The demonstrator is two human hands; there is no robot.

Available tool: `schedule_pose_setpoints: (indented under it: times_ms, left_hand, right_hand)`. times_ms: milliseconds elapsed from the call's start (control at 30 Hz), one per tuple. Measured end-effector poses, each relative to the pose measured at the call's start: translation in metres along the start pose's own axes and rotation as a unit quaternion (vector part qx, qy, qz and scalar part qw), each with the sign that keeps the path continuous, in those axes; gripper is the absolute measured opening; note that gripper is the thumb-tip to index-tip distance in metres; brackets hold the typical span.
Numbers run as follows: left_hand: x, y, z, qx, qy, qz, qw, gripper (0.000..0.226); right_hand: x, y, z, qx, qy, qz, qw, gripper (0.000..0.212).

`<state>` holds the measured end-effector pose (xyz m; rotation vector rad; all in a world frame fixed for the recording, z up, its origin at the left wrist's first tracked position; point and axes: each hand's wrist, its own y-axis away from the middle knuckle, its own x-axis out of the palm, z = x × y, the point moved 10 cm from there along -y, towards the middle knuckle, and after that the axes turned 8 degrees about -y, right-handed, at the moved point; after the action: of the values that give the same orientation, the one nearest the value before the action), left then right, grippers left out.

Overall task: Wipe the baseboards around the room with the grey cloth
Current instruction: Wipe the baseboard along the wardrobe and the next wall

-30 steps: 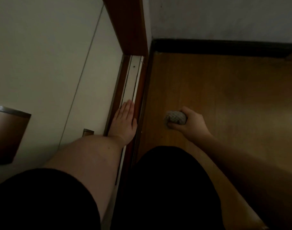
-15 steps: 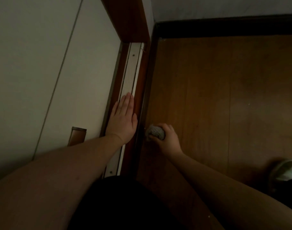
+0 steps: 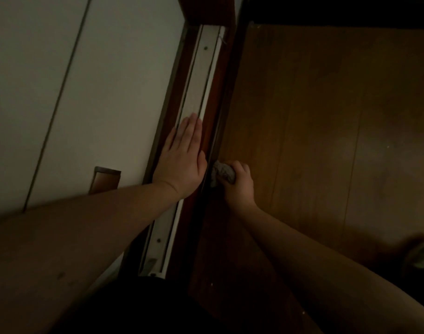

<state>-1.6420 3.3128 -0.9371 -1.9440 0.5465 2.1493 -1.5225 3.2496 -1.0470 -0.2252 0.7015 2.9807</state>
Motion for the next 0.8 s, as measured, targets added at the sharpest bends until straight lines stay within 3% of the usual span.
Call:
schedule_pose_setpoints:
  times_ms: [200, 567, 800]
  left_hand:
    - [0.002, 0.001, 0.000, 0.000, 0.005, -0.002, 1.000, 0.069]
    - [0.005, 0.001, 0.002, 0.002, 0.024, -0.033, 0.999, 0.066]
    - [0.005, -0.002, 0.004, 0.006, 0.033, -0.022, 0.999, 0.065]
  right_hand:
    - [-0.023, -0.048, 0.035, -0.020, -0.008, -0.072, 0.997, 0.040]
    - [-0.065, -0.176, 0.107, -0.098, 0.094, -0.081, 0.987, 0.038]
    - [-0.074, -0.213, 0.118, -0.063, 0.135, -0.062, 0.987, 0.034]
